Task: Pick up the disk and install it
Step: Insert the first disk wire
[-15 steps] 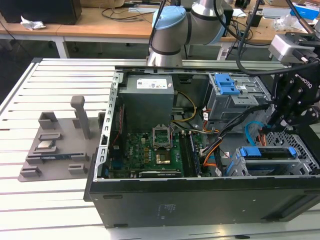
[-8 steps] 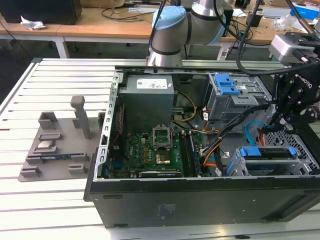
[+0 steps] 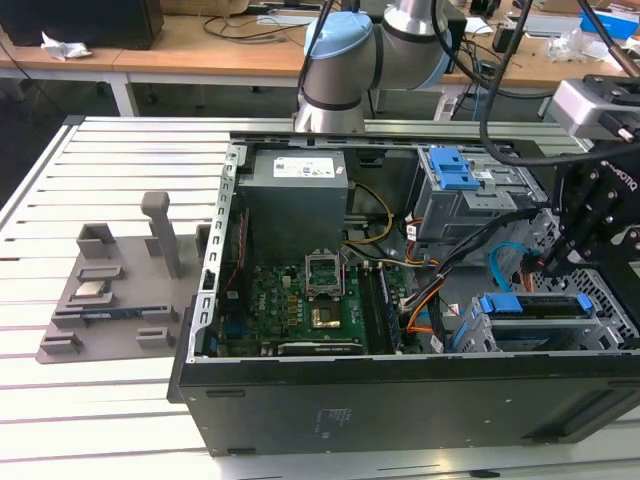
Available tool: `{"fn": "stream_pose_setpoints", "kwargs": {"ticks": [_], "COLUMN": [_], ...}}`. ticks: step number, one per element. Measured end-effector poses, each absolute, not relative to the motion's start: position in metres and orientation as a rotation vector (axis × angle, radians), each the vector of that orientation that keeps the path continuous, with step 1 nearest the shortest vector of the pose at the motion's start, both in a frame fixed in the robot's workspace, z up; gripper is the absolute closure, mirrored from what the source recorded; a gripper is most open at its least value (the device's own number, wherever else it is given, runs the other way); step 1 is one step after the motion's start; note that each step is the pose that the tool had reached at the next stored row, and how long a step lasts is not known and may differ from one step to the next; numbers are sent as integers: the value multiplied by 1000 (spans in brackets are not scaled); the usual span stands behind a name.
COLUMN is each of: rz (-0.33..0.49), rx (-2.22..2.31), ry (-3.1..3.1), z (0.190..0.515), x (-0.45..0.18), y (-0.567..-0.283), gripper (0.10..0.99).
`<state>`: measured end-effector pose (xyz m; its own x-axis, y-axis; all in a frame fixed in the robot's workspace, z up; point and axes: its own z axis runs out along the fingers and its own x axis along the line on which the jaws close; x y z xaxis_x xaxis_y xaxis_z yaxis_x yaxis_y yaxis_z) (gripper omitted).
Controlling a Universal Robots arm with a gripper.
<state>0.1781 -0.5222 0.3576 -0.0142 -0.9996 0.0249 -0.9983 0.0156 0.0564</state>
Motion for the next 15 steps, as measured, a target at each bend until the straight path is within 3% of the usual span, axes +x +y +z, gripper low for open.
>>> {"fn": "stream_pose_setpoints", "kwargs": {"ticks": [15], "rz": [-35], "rx": [2164], "ry": [-2197], "z": [356], "x": [178], "y": [-557], "gripper": [922]}}
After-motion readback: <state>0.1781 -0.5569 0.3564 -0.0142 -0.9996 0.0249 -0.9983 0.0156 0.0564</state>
